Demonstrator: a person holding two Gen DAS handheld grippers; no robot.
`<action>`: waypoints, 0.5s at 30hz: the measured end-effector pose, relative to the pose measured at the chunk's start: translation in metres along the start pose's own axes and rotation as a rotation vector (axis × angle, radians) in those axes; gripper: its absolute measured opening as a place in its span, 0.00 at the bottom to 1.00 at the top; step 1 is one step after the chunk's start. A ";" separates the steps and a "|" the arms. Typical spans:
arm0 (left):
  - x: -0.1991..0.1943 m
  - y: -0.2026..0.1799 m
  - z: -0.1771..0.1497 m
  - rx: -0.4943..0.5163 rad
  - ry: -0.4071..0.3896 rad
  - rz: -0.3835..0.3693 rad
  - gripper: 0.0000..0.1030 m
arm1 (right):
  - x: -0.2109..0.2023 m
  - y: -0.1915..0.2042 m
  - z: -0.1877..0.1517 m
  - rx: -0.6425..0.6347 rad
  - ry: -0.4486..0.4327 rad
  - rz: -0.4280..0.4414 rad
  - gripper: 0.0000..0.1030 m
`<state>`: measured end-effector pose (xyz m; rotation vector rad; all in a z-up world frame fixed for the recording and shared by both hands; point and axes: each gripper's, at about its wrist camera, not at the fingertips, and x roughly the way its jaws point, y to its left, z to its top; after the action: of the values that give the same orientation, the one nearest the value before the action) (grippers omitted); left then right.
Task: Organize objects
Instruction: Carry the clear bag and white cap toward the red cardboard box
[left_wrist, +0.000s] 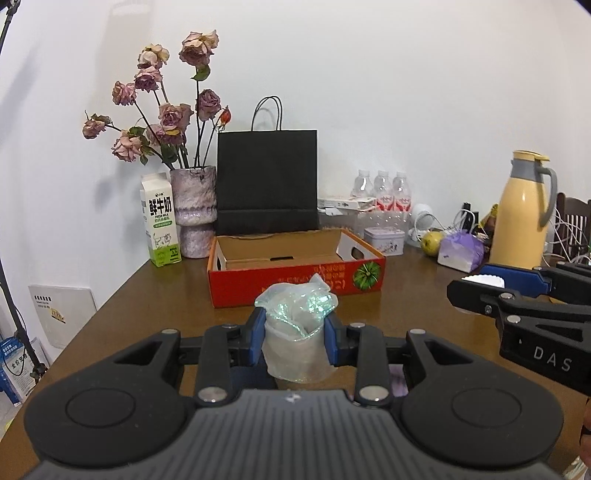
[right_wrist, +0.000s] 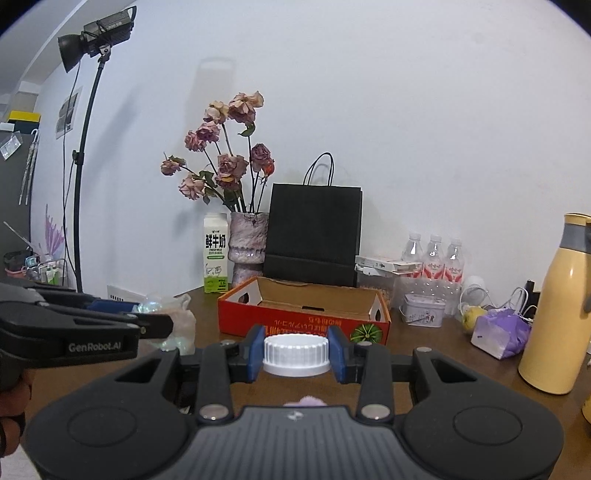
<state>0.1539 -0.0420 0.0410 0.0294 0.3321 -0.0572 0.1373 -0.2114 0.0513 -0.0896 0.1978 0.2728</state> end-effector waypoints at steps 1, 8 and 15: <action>0.004 0.001 0.003 -0.002 0.001 0.002 0.32 | 0.005 -0.001 0.003 -0.001 0.001 0.000 0.34; 0.029 0.012 0.025 -0.005 -0.001 0.017 0.32 | 0.038 -0.009 0.023 -0.003 -0.003 0.007 0.34; 0.057 0.023 0.045 -0.009 0.013 0.026 0.32 | 0.073 -0.015 0.041 -0.011 0.006 0.017 0.34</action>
<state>0.2239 -0.0237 0.0657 0.0251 0.3448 -0.0299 0.2177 -0.2024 0.0776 -0.0997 0.2033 0.2905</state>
